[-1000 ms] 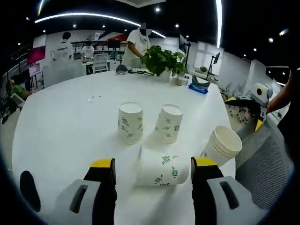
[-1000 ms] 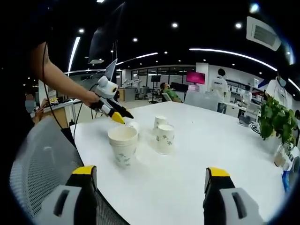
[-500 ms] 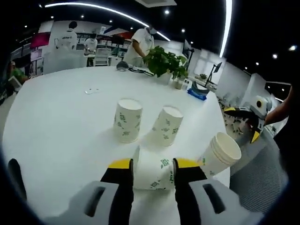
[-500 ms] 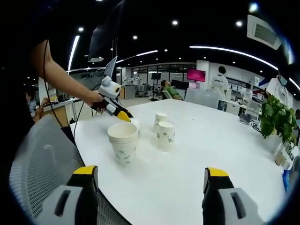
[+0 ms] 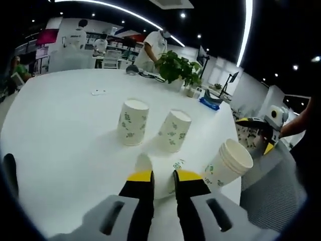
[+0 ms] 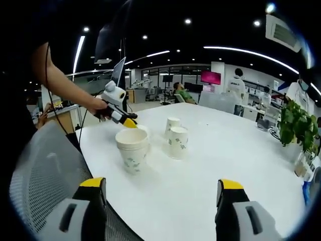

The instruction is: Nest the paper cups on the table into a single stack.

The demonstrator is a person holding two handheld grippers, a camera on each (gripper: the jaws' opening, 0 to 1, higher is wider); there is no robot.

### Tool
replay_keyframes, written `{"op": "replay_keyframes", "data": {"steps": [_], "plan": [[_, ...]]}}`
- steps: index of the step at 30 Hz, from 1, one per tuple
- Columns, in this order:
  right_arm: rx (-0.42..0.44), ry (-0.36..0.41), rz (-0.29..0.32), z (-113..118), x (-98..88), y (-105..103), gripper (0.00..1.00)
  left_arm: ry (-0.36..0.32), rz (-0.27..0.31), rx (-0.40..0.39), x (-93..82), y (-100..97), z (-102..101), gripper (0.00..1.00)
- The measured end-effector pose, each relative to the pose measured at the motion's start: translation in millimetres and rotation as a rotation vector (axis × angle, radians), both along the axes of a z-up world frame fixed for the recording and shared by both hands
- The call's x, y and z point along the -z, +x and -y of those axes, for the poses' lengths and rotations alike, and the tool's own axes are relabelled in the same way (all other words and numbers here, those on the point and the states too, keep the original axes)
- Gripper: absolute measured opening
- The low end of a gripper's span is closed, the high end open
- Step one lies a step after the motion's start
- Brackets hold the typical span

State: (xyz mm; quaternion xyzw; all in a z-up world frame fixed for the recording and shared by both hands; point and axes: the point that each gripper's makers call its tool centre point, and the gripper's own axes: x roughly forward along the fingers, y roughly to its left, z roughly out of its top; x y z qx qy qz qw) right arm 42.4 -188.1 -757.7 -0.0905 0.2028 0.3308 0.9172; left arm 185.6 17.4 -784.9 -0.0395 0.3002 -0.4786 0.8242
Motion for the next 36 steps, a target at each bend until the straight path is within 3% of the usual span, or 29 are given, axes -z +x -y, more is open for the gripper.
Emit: {"op": "replay_keyframes", "data": {"steps": [3,6,9,17,23,30,36], "plan": [[0.003,0.001,0.0,0,0.0,0,0.92,-0.012,0.002,-0.007,-2.8,-1.9,-1,0.1],[0.002,0.001,-0.001,0,0.4,0,0.92,-0.079,-0.004,-0.033,-12.5,-3.0,0,0.05],[-0.001,0.008,0.004,0,-0.7,0,0.91,-0.087,0.0,-0.057,-15.0,-0.7,-10,0.0],[0.006,0.012,0.017,1,-2.9,1,0.9,-0.1,0.006,-0.14,-23.0,-1.6,-22,0.0],[0.0,0.004,0.009,1,-1.1,0,0.9,-0.121,0.011,-0.168,-34.3,-3.6,-19,0.0],[0.001,-0.01,0.013,2,-0.3,0,0.89,-0.078,0.034,-0.159,-45.1,-8.2,-16,0.0],[0.009,-0.016,0.015,4,-0.2,0,0.89,-0.07,0.064,-0.156,-67.6,-14.1,-15,0.0]]}}
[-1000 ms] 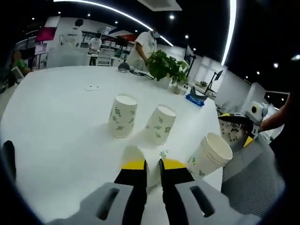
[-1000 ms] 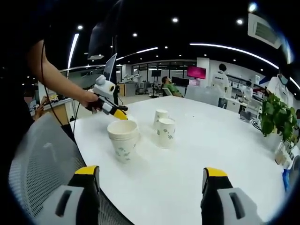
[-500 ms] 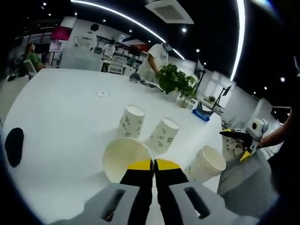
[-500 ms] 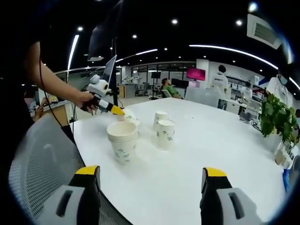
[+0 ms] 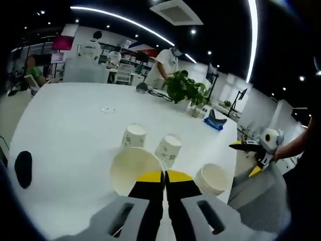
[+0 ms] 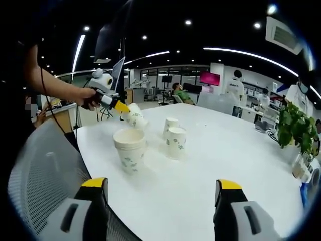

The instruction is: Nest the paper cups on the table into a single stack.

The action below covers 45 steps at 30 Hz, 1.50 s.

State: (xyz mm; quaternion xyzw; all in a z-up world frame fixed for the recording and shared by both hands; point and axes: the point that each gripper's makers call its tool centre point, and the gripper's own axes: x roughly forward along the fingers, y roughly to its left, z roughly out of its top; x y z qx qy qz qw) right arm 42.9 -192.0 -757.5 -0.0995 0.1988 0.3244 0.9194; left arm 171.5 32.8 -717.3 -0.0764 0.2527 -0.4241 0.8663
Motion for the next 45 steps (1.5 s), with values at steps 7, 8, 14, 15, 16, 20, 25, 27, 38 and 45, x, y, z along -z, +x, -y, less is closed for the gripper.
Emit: {"op": "replay_keyframes", "data": {"steps": [7,8,14,15,16,20,25,27,38,45], "plan": [[0.002,-0.005,0.001,0,0.3,0,0.89,0.015,0.022,0.005,-17.9,-12.8,6,0.0],[0.001,-0.006,0.001,0,0.4,0,0.89,0.016,0.024,0.007,-18.6,-13.4,6,0.0],[0.003,-0.009,0.002,1,0.5,0,0.89,0.018,0.041,0.013,-29.8,-19.7,8,0.0],[0.003,-0.009,0.002,1,0.6,0,0.89,0.02,0.046,0.014,-33.1,-21.4,9,0.0],[0.004,-0.009,0.004,1,0.3,1,0.89,0.027,0.049,0.015,-35.3,-22.8,10,0.0],[0.01,-0.005,0.008,2,-0.7,1,0.89,0.029,0.054,0.026,-42.3,-28.1,12,0.0],[0.01,-0.006,0.007,2,-0.4,1,0.89,0.036,0.067,0.043,-48.0,-36.3,15,0.0],[0.006,-0.009,0.005,1,0.1,1,0.89,0.031,0.068,0.045,-49.4,-39.3,16,0.0],[0.016,-0.014,0.0,2,1.0,1,0.91,0.034,0.068,0.079,-54.3,-57.2,29,0.0],[0.023,-0.009,-0.002,3,0.4,1,0.93,0.063,0.082,0.131,-62.9,-69.4,41,0.0]]}}
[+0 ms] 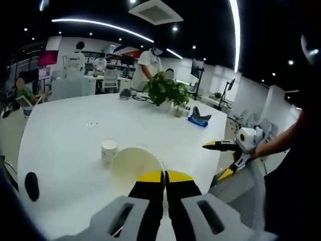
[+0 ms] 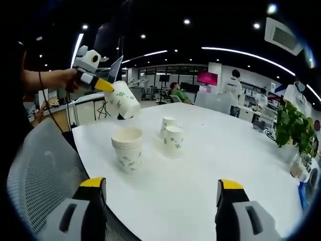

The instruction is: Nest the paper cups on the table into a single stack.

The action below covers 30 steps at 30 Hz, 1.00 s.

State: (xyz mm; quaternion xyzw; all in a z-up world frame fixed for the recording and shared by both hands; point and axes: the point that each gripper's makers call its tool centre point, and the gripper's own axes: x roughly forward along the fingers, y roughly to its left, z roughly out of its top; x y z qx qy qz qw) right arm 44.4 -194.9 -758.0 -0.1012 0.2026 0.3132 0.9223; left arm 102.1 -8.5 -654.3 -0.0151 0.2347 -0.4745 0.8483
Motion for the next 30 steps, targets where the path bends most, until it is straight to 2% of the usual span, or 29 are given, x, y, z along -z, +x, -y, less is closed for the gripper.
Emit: {"op": "replay_keyframes", "data": {"steps": [11,17,23,26,30], "plan": [[-0.001,-0.002,-0.007,0,1.2,-1,0.93,0.105,0.013,0.14,-1.1,-22.8,30,0.0],[0.008,0.005,-0.005,1,0.8,0,0.93,0.204,0.027,0.199,13.3,-27.9,40,0.0],[0.014,0.01,0.001,4,1.2,1,0.93,0.274,0.035,0.237,26.8,-30.0,47,0.0],[0.013,0.016,0.0,4,1.5,1,0.93,0.355,0.065,0.277,35.5,-29.1,46,0.0],[0.003,0.009,-0.003,3,2.9,0,0.93,0.384,0.075,0.313,39.0,-29.8,54,0.0]]}}
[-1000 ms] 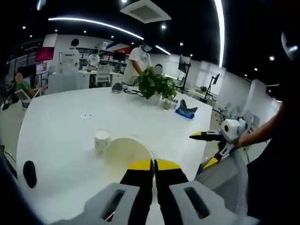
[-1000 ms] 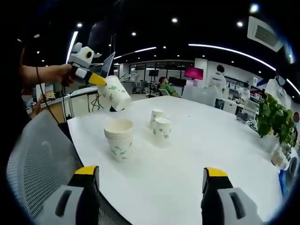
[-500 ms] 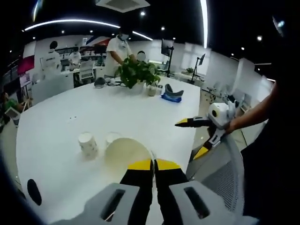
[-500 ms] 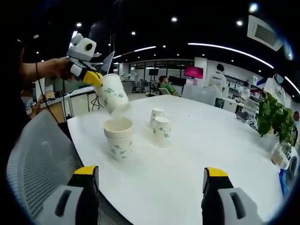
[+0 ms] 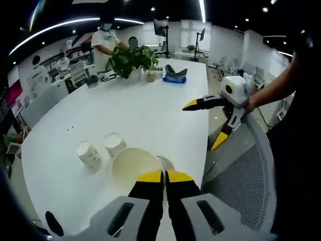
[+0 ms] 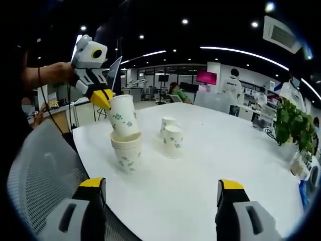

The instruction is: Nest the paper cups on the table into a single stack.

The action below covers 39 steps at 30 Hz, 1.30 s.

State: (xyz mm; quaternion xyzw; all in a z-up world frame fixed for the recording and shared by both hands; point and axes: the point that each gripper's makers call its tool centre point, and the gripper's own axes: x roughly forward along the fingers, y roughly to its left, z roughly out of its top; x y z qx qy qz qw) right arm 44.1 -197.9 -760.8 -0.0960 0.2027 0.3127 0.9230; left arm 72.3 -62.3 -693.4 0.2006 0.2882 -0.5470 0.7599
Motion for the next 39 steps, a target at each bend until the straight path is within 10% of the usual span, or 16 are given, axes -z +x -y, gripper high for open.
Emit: {"op": "replay_keyframes", "data": {"steps": [8,39], "plan": [[0.013,0.001,-0.003,2,0.9,1,0.92,0.113,0.035,0.111,19.4,-4.6,9,0.0],[0.023,0.005,-0.015,4,3.3,2,0.89,0.105,-0.131,0.178,74.5,-9.3,26,0.02]]}}
